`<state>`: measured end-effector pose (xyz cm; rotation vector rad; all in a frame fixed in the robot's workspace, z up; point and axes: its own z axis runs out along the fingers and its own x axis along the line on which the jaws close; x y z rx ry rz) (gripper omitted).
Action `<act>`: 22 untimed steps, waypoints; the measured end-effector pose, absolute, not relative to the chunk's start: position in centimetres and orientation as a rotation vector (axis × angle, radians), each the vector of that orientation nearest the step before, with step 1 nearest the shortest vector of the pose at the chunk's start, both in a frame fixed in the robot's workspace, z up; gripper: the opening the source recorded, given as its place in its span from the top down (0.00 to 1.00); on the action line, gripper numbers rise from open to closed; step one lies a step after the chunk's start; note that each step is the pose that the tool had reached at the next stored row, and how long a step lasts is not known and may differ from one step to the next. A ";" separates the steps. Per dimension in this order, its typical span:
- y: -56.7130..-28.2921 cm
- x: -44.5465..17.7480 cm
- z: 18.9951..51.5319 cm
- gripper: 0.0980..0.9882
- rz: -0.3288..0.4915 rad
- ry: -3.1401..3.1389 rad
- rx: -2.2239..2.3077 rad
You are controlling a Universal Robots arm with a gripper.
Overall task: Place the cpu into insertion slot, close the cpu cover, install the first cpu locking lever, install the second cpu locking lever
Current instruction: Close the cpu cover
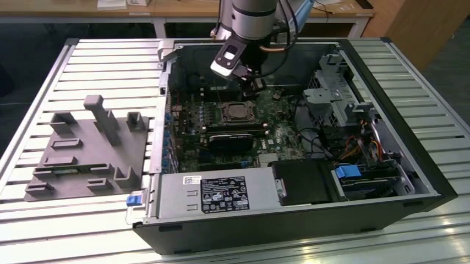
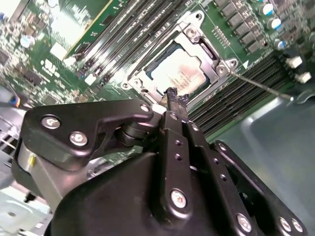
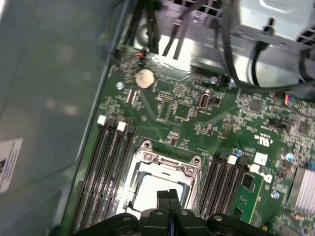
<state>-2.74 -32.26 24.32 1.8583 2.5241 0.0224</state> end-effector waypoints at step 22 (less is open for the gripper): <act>-32.3 -2.7 24.3 1.00 0.024 2.845 1.323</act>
